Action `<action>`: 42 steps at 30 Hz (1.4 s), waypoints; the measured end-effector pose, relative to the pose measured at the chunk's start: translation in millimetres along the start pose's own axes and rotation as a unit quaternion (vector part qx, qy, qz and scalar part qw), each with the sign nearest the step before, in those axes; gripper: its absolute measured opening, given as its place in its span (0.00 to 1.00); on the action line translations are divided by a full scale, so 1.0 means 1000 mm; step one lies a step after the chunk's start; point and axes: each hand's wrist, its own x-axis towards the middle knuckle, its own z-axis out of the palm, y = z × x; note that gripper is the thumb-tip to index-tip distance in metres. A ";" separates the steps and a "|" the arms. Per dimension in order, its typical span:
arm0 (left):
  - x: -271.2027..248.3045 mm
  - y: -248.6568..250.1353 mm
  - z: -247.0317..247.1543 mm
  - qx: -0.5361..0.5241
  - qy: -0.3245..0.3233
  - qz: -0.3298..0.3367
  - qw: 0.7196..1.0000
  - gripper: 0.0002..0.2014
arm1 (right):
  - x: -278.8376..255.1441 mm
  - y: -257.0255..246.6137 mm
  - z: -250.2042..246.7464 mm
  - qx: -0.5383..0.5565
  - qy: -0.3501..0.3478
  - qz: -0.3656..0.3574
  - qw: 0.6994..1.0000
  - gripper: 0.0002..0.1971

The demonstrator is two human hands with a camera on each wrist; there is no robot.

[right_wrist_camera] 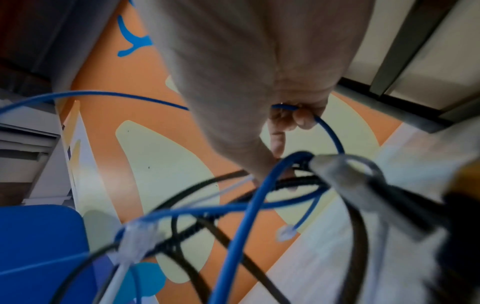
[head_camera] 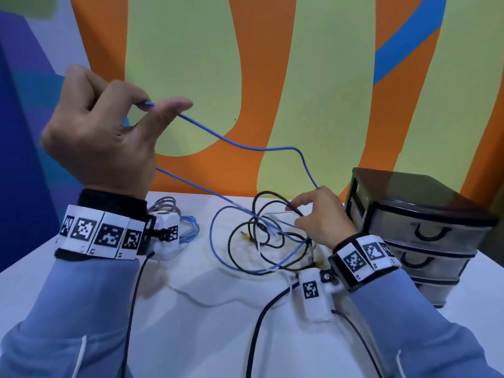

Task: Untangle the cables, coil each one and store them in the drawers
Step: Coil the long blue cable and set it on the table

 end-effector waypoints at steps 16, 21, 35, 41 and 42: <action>-0.016 0.008 0.016 -0.202 -0.597 -0.325 0.705 0.11 | 0.008 -0.004 0.011 0.210 0.152 -0.055 0.964 0.12; -0.046 0.004 0.032 -0.075 -0.705 -0.234 0.665 0.29 | 0.003 -0.011 0.011 0.265 0.124 -0.070 0.954 0.13; -0.082 0.002 0.047 0.099 -0.807 -0.157 0.561 0.28 | 0.001 -0.011 0.016 0.298 0.133 -0.089 0.941 0.16; -0.079 0.002 0.048 0.098 -0.781 -0.142 0.600 0.11 | 0.000 -0.010 0.010 0.303 0.131 -0.065 0.942 0.16; -0.077 -0.001 0.050 0.072 -0.740 -0.175 0.646 0.11 | 0.002 -0.007 0.012 0.286 0.127 -0.062 0.948 0.16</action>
